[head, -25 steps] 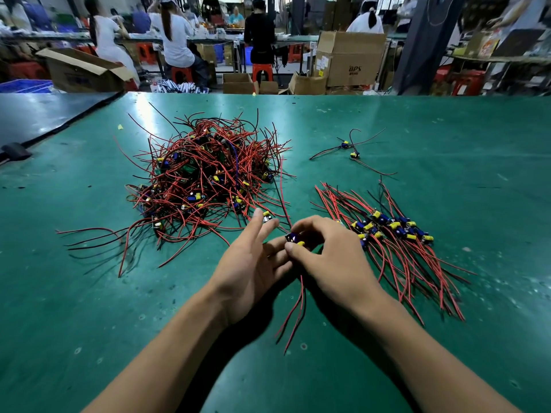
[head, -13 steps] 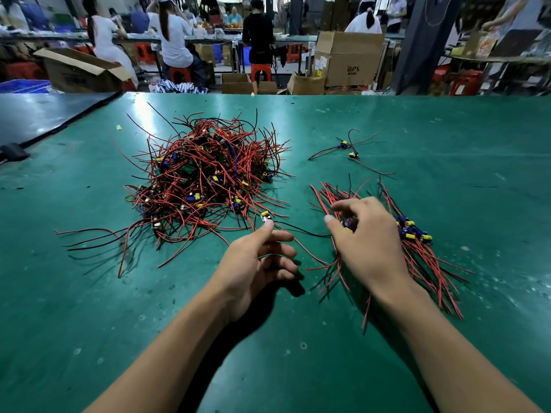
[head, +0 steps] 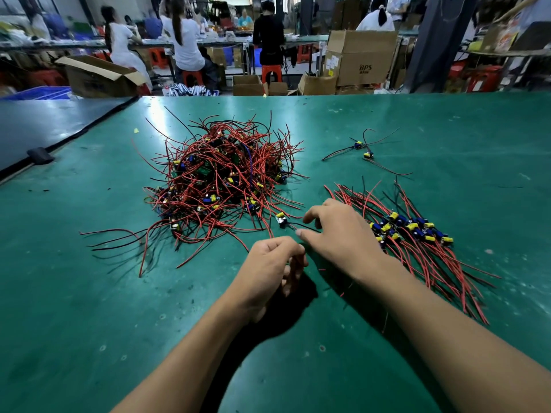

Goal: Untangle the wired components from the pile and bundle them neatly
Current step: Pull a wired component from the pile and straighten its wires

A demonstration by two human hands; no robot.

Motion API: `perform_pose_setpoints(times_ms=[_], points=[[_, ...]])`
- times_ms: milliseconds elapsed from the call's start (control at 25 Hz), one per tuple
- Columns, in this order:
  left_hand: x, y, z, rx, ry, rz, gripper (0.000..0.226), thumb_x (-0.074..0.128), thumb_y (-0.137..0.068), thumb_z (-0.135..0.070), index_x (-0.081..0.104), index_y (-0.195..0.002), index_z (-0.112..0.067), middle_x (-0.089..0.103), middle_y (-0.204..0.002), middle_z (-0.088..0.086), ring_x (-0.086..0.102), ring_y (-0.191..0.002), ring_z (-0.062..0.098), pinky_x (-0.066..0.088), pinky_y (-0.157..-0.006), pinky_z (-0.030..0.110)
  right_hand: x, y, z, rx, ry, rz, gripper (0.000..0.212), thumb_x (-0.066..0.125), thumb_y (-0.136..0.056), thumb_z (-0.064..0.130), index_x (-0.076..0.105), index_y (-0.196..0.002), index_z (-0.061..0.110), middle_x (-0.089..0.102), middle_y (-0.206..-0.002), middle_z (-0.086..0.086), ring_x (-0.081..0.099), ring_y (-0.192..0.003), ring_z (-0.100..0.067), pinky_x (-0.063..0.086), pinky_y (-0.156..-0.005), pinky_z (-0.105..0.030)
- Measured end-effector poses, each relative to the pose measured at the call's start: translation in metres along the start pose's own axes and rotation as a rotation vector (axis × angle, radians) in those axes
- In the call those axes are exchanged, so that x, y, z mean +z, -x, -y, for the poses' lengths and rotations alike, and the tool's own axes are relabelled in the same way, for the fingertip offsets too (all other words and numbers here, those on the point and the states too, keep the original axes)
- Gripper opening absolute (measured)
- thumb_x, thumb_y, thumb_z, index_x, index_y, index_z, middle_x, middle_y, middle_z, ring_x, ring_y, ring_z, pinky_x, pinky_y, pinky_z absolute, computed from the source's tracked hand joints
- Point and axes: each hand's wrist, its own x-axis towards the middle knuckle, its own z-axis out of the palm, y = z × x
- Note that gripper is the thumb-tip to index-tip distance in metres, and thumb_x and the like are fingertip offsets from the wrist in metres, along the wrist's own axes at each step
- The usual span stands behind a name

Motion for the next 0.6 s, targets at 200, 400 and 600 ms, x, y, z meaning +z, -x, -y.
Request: perform_pose_setpoints(times_ms=[200, 400, 600], points=[[0.002, 0.000, 0.002, 0.037, 0.008, -0.013, 0.031, 0.052, -0.090, -0.010, 0.057, -0.060, -0.012, 0.039, -0.050, 0.004, 0.027, -0.038, 0.012, 0.018, -0.035, 0.016, 0.012, -0.022, 0.007, -0.033, 0.116, 0.078, 0.028, 0.061, -0.093, 0.045, 0.074, -0.107, 0.024, 0.070, -0.107, -0.005, 0.060, -0.110, -0.028, 0.040, -0.094, -0.037], [0.002, -0.010, 0.002, 0.014, 0.232, -0.117, 0.023, 0.056, -0.096, -0.027, 0.060, -0.081, -0.010, 0.052, -0.059, 0.007, 0.044, -0.042, 0.016, 0.034, -0.040, 0.018, -0.002, -0.018, 0.003, 0.062, -0.414, -0.068, 0.012, 0.072, -0.087, 0.028, 0.079, -0.089, 0.018, 0.076, -0.083, 0.001, 0.065, -0.074, -0.006, 0.048, -0.074, -0.017], [0.001, -0.017, 0.001, 0.008, 0.406, -0.191, 0.024, 0.056, -0.097, -0.031, 0.061, -0.094, -0.008, 0.068, -0.070, 0.008, 0.063, -0.055, 0.017, 0.052, -0.051, 0.025, -0.014, 0.023, 0.008, -0.029, -0.524, 0.146, 0.005, 0.079, -0.081, 0.022, 0.077, -0.076, 0.021, 0.075, -0.074, 0.005, 0.063, -0.064, 0.004, 0.045, -0.064, -0.010]])
